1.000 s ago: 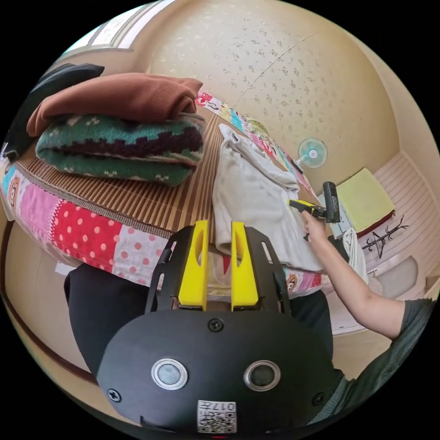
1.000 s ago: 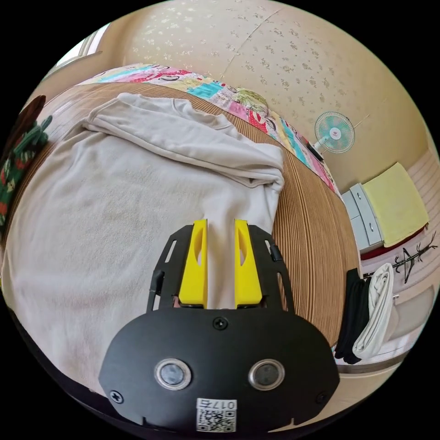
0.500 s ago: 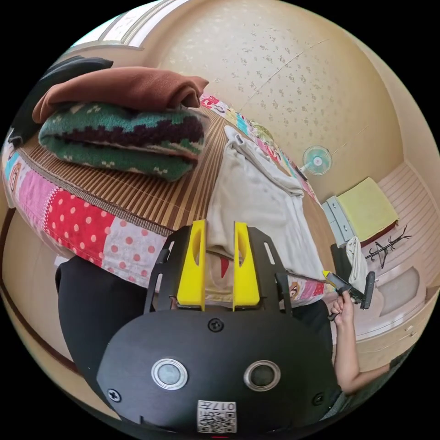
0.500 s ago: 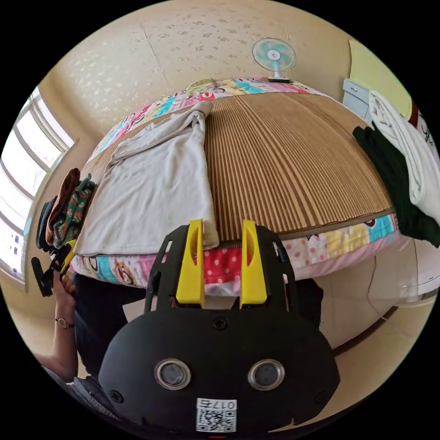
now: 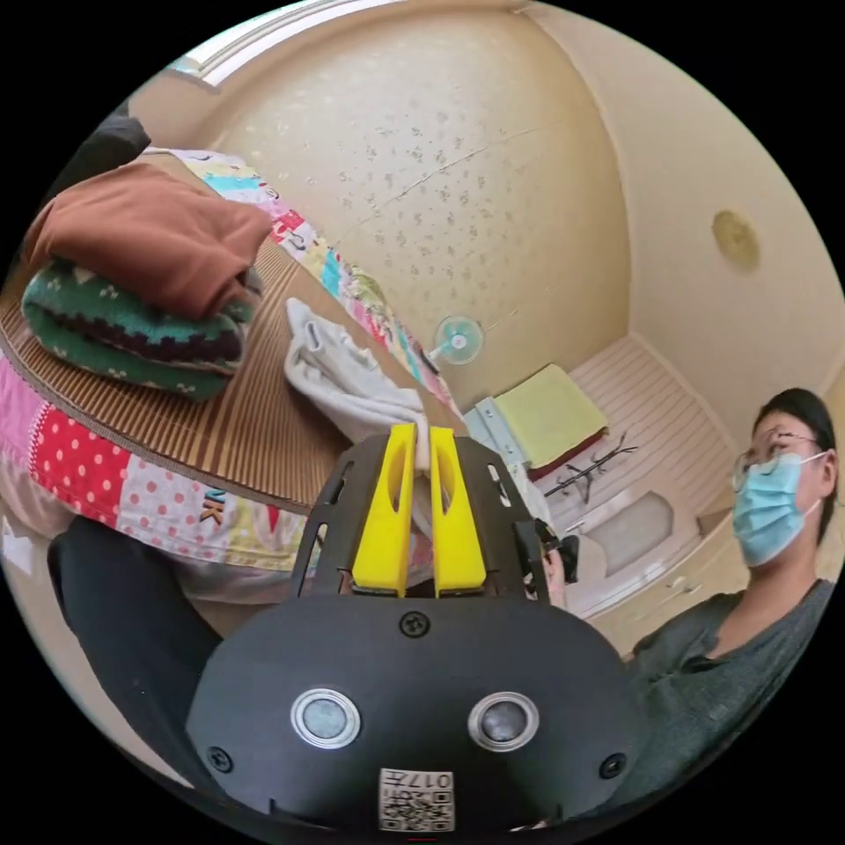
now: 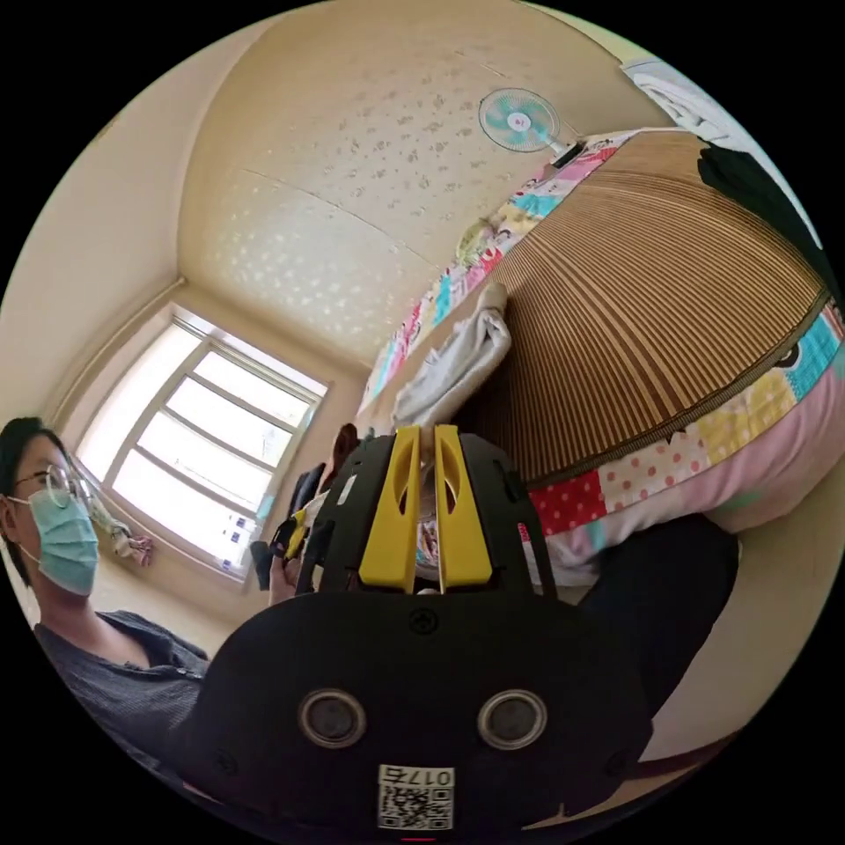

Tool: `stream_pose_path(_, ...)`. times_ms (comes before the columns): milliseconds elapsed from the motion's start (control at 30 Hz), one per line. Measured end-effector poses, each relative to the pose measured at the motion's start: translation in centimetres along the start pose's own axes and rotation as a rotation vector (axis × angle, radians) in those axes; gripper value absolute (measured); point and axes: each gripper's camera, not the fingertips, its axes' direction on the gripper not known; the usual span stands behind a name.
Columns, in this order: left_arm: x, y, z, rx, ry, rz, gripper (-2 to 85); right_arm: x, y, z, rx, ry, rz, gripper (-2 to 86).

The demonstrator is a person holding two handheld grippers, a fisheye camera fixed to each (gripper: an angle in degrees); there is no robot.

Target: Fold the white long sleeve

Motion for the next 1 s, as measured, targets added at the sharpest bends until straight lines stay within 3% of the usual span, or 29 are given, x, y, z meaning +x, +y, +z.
stream_pose_path(67,2.7,-0.4,-3.2,0.069,0.124,0.03,3.3,-2.4,0.1,-4.0,0.074,-0.047,-0.041,3.1)
stream_pose_path(133,4.8,-0.9,-4.6,0.109,0.131,0.076,3.3,-5.5,0.5,-7.3,0.164,-0.071,-0.116,3.0)
stream_pose_path(267,5.0,-1.7,-1.4,0.1,-0.005,0.038,3.5,-9.5,0.0,-8.5,0.285,-0.015,-0.181,2.9)
stream_pose_path(367,1.3,-2.0,3.2,0.128,-0.088,-0.066,3.4,-7.7,-2.7,-3.7,0.235,0.163,-0.046,2.9)
stream_pose_path(467,-1.0,-4.1,7.5,0.177,-0.168,-0.07,3.4,-6.2,-5.8,1.3,0.252,0.188,-0.016,2.8)
stream_pose_path(533,-2.4,-6.3,10.5,0.159,-0.203,-0.089,3.4,-6.4,-8.1,4.7,0.254,0.268,-0.039,2.8)
stream_pose_path(600,-3.7,-8.8,13.6,0.118,-0.265,-0.107,3.5,-6.8,-11.5,10.7,0.203,0.475,-0.049,2.8)
stream_pose_path(800,-9.8,-11.7,23.4,0.051,-0.518,-0.087,3.9,-3.7,-15.6,25.6,0.077,0.739,-0.135,3.4)
stream_pose_path(900,-13.3,-9.8,26.9,0.037,-0.498,-0.064,4.6,-0.4,-15.0,30.8,0.021,0.807,-0.138,4.5)
stream_pose_path(1000,-13.9,-6.7,26.8,0.134,-0.456,0.007,5.1,1.7,-13.3,32.3,0.052,0.703,-0.186,7.1)
